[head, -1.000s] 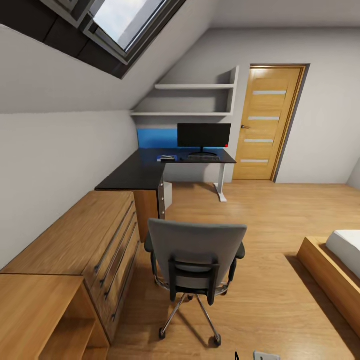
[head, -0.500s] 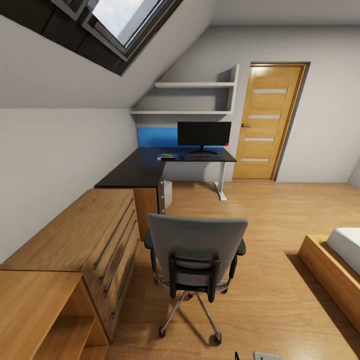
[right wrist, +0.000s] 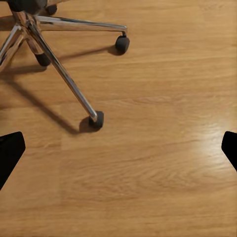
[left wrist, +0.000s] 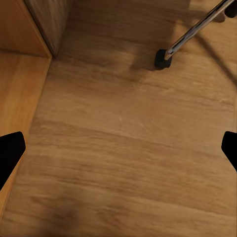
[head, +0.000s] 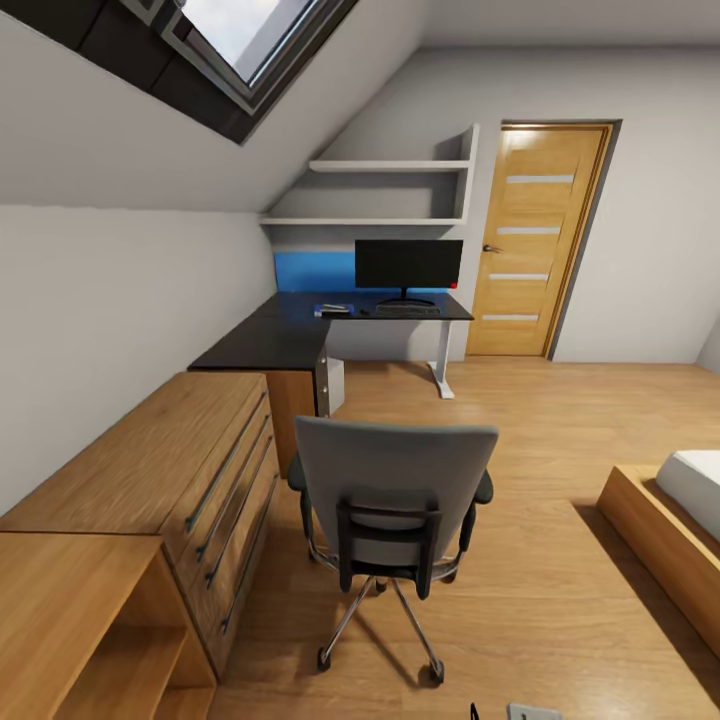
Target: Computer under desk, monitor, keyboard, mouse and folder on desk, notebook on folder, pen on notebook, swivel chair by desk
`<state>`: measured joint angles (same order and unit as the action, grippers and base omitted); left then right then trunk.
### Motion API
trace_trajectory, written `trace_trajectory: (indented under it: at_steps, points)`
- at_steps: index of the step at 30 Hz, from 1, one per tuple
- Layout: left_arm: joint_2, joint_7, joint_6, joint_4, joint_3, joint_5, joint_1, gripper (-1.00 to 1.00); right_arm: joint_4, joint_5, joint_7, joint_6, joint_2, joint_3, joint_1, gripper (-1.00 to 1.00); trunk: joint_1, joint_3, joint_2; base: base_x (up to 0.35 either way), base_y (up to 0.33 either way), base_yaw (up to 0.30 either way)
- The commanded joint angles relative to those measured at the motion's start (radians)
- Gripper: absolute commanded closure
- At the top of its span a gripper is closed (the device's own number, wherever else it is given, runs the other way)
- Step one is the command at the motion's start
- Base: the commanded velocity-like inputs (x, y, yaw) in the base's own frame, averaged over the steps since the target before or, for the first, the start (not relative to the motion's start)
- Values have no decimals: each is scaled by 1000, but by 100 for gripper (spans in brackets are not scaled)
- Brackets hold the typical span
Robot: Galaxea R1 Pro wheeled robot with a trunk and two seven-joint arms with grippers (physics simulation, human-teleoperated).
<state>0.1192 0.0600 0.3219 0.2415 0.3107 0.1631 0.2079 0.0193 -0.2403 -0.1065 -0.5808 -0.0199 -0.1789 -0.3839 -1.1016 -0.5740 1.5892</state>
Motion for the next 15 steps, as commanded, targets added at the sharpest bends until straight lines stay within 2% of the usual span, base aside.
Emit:
trace_trajectory:
  at_steps: [1,2,7,15]
  points:
    - [0,5,3,-1,4,7,1,-100,2,-6,-4,-4,-1,-9,-1,-100,-4,-4,8,0,0,0]
    - [0,4,3,-1,4,-32,1,-100,2,-6,-4,-4,-1,-9,-1,-100,-8,-7,15,0,0,0]
    - [0,1,3,-1,3,-87,1,-100,1,-5,-4,-4,-1,-9,-1,-100,-27,-23,50,0,0,0]
    - [0,0,3,-1,4,-110,1,-100,1,-5,-4,-4,0,-8,-1,-100,-58,-48,106,0,0,0]
